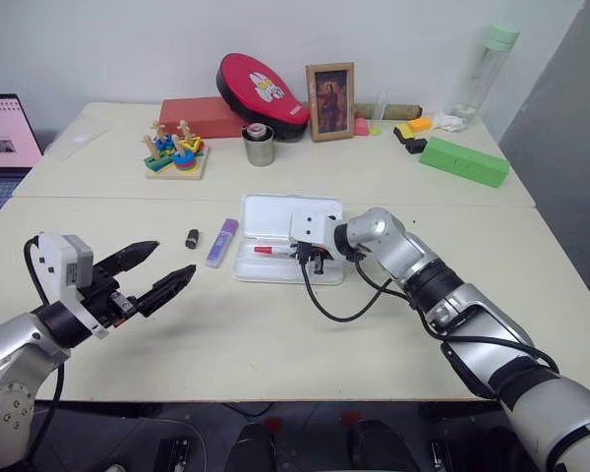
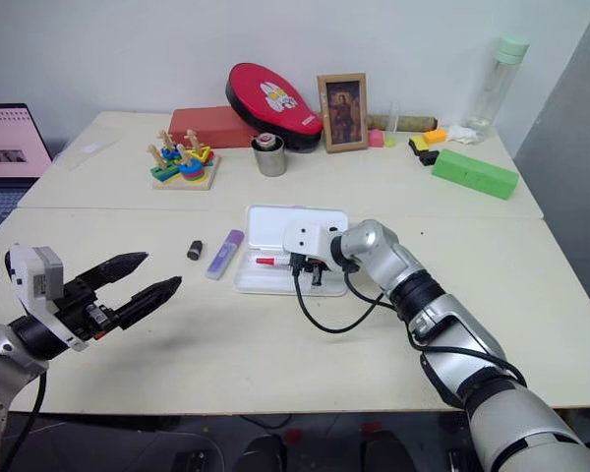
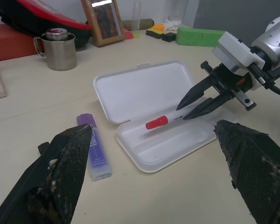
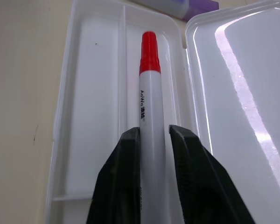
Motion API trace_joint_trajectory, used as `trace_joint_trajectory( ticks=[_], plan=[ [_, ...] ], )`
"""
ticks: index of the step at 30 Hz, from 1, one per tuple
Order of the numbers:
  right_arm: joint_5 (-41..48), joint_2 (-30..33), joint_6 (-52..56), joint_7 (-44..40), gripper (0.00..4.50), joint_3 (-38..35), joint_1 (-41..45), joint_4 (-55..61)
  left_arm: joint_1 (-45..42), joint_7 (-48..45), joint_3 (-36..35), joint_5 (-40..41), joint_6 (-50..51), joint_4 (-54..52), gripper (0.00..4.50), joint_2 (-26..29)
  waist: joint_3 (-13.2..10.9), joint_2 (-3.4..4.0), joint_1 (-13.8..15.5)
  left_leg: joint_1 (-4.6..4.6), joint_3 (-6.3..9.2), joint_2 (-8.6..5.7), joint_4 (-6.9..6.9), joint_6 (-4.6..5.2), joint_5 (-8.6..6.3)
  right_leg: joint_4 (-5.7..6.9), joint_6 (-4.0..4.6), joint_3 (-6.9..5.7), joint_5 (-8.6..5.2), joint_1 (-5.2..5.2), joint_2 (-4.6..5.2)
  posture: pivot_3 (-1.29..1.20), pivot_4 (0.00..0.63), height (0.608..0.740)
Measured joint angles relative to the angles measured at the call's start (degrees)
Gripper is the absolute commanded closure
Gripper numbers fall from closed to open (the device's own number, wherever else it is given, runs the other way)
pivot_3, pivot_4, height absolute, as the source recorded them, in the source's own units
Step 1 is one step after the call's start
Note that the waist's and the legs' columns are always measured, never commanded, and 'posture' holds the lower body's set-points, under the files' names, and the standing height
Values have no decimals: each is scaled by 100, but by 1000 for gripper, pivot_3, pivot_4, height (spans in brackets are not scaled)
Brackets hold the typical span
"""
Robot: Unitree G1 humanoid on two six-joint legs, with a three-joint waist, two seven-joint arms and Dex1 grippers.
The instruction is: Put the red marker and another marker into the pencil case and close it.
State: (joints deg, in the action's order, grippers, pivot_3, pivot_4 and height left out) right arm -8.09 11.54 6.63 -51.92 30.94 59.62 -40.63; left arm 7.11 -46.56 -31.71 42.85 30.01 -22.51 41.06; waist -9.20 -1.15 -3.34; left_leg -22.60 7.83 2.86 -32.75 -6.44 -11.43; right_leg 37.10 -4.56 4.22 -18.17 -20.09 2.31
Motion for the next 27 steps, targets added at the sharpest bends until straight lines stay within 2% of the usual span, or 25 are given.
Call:
trace_joint_trajectory(
  ticks=[8,12,18,27],
  plan=[
    [150,-56,70,-204,887,-420,69,264,-131,218,54,-8,0,-1,0,-83,1,-1,12,1,1,0,-2,0,0,3,-1,0,0,2,0,0,150,740],
    [730,-105,789,-434,50,-973,90,1020,-647,788,465,-414,-18,241,0,-242,-4,8,30,4,6,-2,-3,0,1,7,-2,-2,1,9,-1,0,150,740],
    [1381,151,2100,-623,50,-1409,-22,2524,-1353,1998,1274,-1395,212,1199,0,-660,2,-2,21,2,6,-2,-5,0,0,6,-2,-3,1,9,-1,0,150,740],
    [1529,552,3112,-245,50,-1637,-517,3528,-1912,2238,1938,-1889,476,2029,0,-917,17,-27,19,0,5,-3,-7,0,1,7,-3,-3,2,5,0,0,150,740]
  ],
)
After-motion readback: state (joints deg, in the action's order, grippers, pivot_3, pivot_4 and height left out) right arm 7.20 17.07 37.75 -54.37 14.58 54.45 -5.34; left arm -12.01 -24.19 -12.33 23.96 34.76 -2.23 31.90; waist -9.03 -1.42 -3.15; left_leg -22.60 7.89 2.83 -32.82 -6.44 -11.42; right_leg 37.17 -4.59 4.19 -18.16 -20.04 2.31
